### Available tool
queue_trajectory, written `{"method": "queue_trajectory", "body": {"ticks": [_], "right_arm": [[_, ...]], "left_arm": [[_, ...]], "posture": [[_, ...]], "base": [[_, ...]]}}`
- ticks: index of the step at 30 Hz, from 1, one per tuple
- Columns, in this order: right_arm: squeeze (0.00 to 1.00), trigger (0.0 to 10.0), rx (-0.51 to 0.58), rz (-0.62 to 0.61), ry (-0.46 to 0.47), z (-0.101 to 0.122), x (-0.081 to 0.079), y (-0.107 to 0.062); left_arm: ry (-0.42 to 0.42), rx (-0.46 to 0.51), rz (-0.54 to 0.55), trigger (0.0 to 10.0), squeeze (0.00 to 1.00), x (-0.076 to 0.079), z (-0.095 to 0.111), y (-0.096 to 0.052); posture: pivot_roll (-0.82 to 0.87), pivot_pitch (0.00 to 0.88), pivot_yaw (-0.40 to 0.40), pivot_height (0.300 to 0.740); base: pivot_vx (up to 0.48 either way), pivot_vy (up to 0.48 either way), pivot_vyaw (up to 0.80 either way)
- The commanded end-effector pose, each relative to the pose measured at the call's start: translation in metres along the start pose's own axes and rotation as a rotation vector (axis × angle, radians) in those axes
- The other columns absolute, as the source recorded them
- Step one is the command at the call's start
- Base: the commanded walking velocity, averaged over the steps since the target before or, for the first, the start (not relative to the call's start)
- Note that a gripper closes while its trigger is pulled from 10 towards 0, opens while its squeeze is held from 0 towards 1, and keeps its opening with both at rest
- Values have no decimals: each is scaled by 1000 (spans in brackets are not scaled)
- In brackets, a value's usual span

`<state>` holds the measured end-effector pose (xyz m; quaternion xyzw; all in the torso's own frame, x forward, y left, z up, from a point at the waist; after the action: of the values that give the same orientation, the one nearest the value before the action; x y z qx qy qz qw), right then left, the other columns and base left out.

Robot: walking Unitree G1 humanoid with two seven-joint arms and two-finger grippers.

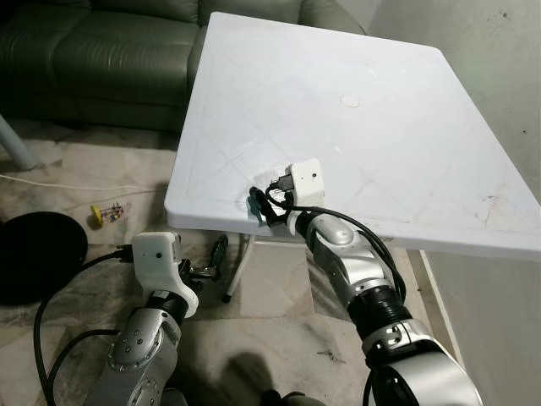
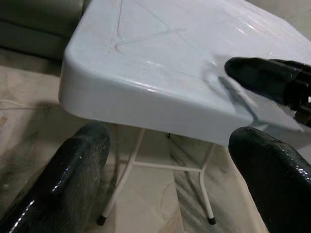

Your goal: Hang keys on a hook

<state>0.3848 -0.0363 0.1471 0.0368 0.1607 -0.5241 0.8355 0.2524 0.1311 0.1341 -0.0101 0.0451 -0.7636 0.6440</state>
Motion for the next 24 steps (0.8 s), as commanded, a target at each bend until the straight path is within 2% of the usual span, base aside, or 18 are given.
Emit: {"method": "queue_trajectory", "body": {"ticks": [1,2,3,9,24], "right_arm": [[0,1569,-49,-46,23,-11,9,-1],[0,1569,-49,-48,22,-11,9,-1],[0,0,-42,-59,16,-11,10,-1],[0,0,-44,-105,-8,-11,13,1],[0,0,-34,-125,-14,-12,11,3]], "left_arm": [[6,-1,11,10000,0,0,2,-4],[6,-2,13,10000,0,0,2,-4],[6,-3,15,10000,0,0,2,-4],[7,-9,30,10000,0,0,2,-7],[1,-16,39,10000,0,1,2,-8]], "posture": [[149,236,-183,740],[149,236,-183,740],[149,236,-183,740],[162,243,-187,740],[166,249,-191,740]], "base": [[0,0,0],[0,0,0],[0,0,0],[0,0,0],[0,0,0]]}}
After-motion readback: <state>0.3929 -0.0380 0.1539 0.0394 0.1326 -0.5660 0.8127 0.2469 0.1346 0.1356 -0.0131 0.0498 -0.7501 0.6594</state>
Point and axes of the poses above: a point about 5 cm out from each wrist's last joint towards the gripper, its own y axis pointing out of the wrist towards the gripper, its own z axis along the axis of the wrist's last joint, x = y × z, the point moved 2 cm from there along y, pointing out of the wrist towards the gripper, and after that the axes turned 15 degrees about y, right-handed, at the moved point
